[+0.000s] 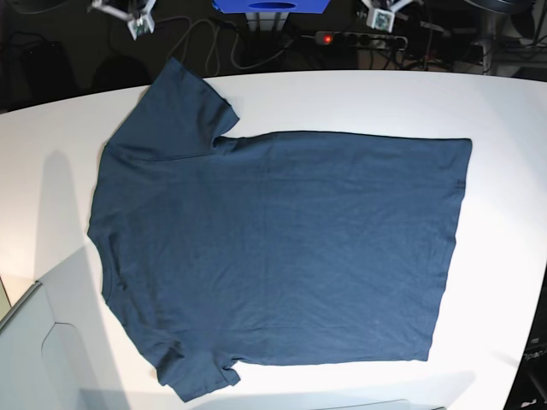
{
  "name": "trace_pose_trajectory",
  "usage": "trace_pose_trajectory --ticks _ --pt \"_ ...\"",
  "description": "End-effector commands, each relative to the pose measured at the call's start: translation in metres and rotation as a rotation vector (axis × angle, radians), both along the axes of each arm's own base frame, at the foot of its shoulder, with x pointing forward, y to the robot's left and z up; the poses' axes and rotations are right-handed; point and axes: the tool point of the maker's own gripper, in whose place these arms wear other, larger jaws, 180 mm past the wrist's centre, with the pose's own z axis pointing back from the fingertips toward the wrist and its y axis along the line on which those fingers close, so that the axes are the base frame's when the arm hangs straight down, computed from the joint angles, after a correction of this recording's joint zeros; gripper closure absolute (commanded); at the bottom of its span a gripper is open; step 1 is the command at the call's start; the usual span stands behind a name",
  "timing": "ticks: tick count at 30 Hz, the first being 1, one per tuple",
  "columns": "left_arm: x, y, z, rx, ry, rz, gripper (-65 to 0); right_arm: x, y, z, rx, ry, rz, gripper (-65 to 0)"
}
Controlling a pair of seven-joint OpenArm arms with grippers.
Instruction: Fold the T-shirt properly
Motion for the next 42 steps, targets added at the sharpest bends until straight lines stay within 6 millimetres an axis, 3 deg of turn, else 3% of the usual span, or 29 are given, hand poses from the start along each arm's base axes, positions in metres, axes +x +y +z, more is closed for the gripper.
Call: trace_pose_trajectory --ticks 1,5,8,12,16,20,27,33,37,42 --pt "0.003 0.003 0.01 0.009 -0.012 0.0 0.0 0.008 -0.004 0.013 -0.014 -0.023 0.009 -0.1" --pt "0.03 0.003 0.035 0.015 -0.088 -0.003 0.0 0.047 -0.009 0.051 -0.041 -0.15 0.006 -0.8" --pt "0.049 0.007 0.052 0.028 -0.144 -0.003 0.0 0.065 -0.013 0.06 -0.053 -0.208 0.0 -9.8" --pt "0.072 0.012 0.076 0.047 -0.23 0.001 -15.3 0.078 -0.012 0.062 -0.046 -0.243 0.002 -30.1" --pt "0.092 0.028 0.087 0.085 -0.296 0.052 -29.4 0.087 -0.011 0.064 -0.042 -0.267 0.001 -41.8" --pt "0.124 0.06 0.098 0.153 -0.397 0.171 -36.5 0.091 -0.005 0.063 -0.031 -0.274 0.008 -42.8" --pt "0.175 0.099 0.129 0.198 -0.578 0.32 -36.6 0.095 -0.003 0.061 -0.024 -0.278 0.013 -42.8" --pt "0.195 0.133 0.118 0.064 -0.605 0.451 -36.7 0.097 -0.004 0.061 -0.03 -0.28 0.013 -42.9" --pt "0.194 0.167 0.093 -0.049 -0.565 0.59 -36.7 0.097 -0.005 0.061 -0.031 -0.281 0.01 -42.9" --pt "0.192 0.189 0.071 -0.071 -0.513 0.643 -36.7 0.097 -0.005 0.061 -0.03 -0.282 0.011 -42.9"
